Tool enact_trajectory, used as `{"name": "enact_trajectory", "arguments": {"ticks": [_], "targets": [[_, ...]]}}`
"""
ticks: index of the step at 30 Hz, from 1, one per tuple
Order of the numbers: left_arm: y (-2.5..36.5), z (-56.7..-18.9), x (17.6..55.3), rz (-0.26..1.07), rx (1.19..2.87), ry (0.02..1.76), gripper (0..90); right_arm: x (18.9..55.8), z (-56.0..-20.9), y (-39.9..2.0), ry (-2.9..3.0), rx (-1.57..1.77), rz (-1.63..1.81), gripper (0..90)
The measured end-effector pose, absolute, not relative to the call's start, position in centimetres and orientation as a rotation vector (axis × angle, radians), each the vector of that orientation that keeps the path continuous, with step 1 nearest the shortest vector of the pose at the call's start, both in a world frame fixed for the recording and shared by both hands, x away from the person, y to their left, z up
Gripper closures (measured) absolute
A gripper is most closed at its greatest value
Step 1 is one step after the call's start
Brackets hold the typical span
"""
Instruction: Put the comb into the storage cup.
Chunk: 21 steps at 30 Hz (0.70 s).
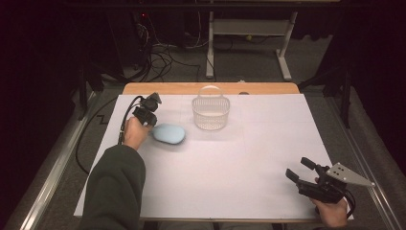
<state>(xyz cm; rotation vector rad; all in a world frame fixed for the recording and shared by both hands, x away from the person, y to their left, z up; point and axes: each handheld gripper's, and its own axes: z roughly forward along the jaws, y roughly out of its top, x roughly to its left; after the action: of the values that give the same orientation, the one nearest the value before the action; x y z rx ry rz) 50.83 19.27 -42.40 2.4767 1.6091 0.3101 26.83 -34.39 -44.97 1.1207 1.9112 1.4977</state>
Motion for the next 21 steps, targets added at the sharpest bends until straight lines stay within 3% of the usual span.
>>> {"name": "enact_trajectory", "arguments": {"ticks": [21], "targets": [[20.7,-42.5,47.9,0.266,2.491,1.591,87.9,26.8,-44.9,-34.2,1.919,1.11,1.492,22.7]]}}
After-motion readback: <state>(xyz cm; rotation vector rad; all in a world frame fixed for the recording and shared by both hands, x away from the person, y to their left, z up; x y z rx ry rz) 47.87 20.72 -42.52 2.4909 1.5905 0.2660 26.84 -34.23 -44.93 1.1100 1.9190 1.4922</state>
